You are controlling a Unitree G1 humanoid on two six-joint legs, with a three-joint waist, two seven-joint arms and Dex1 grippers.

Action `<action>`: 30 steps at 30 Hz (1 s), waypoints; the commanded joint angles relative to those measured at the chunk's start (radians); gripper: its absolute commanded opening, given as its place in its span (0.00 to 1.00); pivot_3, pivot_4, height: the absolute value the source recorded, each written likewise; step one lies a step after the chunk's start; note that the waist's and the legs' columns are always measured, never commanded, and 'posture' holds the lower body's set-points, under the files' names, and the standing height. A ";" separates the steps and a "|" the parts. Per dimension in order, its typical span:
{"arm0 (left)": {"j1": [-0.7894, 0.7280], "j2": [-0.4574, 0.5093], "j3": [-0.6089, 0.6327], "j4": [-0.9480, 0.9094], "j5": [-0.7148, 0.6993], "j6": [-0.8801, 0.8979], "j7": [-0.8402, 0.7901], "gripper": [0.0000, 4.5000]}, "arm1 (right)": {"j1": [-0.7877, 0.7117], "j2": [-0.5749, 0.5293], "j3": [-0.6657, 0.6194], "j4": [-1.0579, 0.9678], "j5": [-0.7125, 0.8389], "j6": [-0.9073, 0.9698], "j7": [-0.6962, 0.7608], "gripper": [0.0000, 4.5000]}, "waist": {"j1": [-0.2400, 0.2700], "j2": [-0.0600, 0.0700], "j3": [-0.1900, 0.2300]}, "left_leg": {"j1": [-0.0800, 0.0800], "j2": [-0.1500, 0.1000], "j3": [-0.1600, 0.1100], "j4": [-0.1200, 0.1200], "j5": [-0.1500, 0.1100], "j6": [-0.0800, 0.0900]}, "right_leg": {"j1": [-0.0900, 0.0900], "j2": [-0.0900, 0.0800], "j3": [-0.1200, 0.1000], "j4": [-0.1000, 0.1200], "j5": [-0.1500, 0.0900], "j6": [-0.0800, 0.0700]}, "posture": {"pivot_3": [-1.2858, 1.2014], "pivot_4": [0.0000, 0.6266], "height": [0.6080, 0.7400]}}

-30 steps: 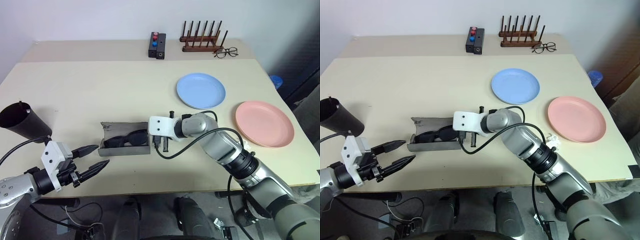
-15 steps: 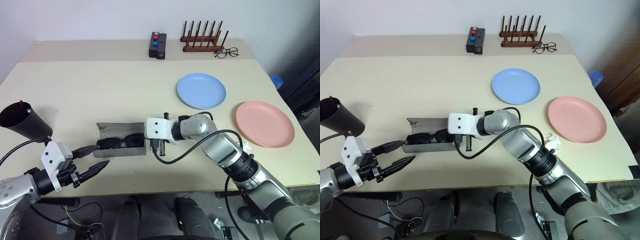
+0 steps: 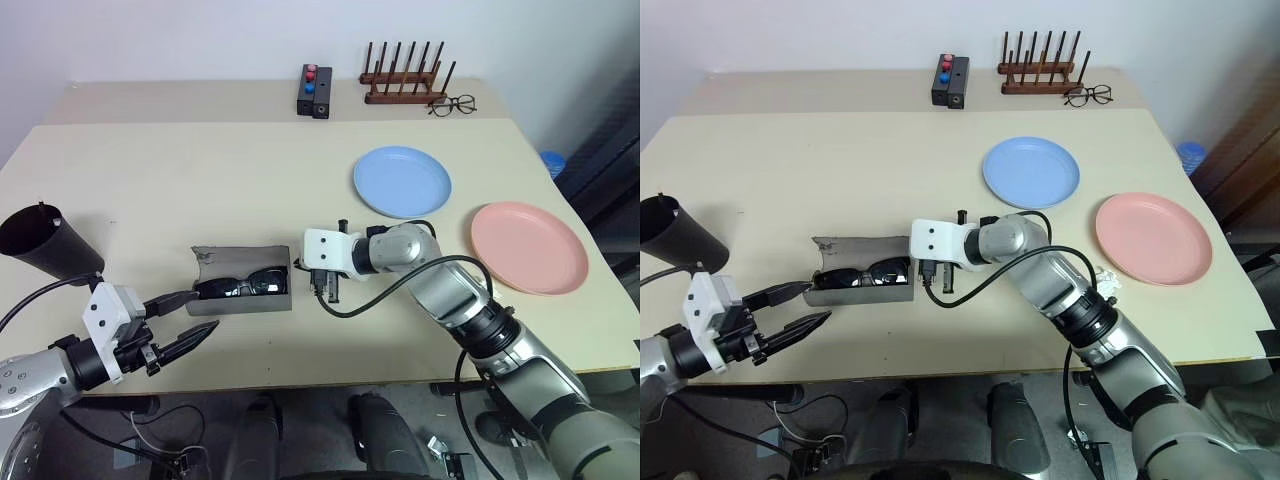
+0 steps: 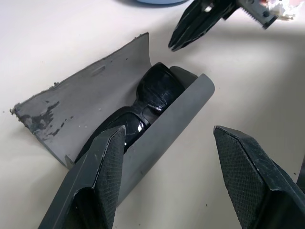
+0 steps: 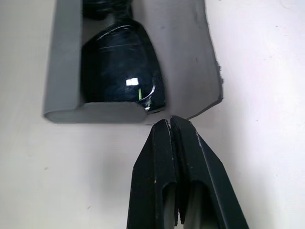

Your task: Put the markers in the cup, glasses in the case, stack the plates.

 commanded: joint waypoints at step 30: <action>-0.929 0.084 -0.444 0.487 0.031 0.559 0.178 0.02 | 0.158 -0.206 -0.271 -0.315 0.208 -0.071 0.112 0.00 | 0.001 -0.001 0.000 | 0.002 0.000 -0.002 0.001 0.000 0.000 | 0.004 0.001 0.000 0.001 0.000 0.003 | 0.52 0.24 0.99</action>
